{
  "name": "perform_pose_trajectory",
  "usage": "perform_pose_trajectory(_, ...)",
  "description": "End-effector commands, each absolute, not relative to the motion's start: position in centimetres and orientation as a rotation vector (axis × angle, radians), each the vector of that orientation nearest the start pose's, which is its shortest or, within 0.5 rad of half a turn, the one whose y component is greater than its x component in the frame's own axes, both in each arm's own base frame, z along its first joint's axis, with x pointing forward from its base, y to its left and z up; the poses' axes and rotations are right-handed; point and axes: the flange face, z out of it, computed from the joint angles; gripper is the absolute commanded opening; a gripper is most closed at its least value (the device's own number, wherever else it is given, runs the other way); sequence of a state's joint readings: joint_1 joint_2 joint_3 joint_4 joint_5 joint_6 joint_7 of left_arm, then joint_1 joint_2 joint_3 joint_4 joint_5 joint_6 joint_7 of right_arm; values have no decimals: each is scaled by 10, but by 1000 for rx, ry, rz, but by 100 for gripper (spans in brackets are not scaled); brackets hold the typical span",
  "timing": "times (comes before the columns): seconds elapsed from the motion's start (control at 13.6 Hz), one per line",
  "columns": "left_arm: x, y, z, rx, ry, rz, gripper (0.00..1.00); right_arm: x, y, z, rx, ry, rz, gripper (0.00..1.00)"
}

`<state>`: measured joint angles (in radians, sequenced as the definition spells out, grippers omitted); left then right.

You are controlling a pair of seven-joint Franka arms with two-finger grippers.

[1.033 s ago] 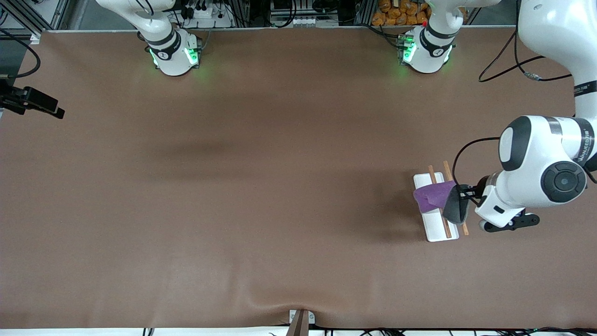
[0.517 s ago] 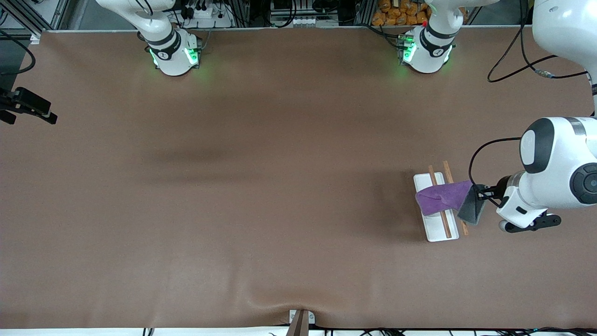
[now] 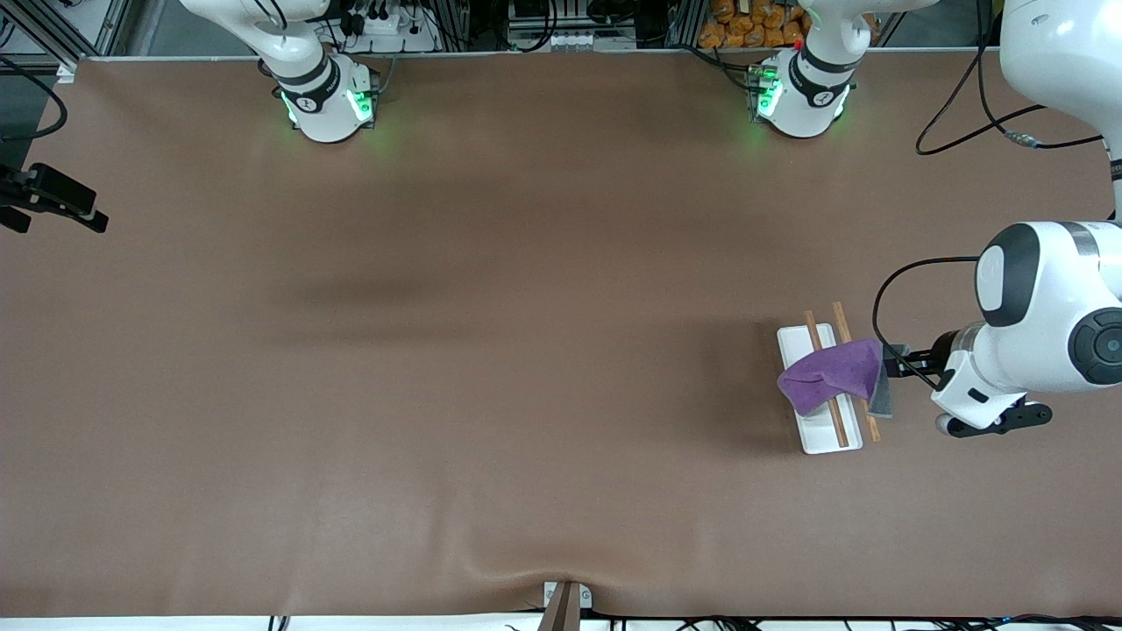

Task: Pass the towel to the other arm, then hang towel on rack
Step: 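Lower the towel over the wooden dowels with the left gripper, then open the left gripper to release the towel on the dowels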

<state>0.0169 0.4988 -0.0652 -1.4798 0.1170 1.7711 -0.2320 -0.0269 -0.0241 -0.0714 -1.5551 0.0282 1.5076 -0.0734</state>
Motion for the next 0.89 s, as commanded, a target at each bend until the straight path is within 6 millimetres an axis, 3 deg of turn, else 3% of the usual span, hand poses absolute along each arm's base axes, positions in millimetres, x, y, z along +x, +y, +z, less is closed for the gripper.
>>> perform_pose_trajectory(0.0,672,-21,385,-3014,-215,262,100,533,-48,645,-3127,30,68,100)
perform_pose_trajectory(0.07,671,-24,390,-3015,-212,255,100,533,-49,645,-3128,35,64,100)
perform_pose_trajectory(0.22,667,-26,418,-3021,-217,204,100,533,-49,646,-3128,33,59,100)
perform_pose_trajectory(0.66,653,-33,523,-3048,-196,-39,100,534,-49,647,-3129,35,44,100)
perform_pose_trajectory(0.81,647,-31,549,-3062,-194,-96,100,534,-49,647,-3127,35,46,100)
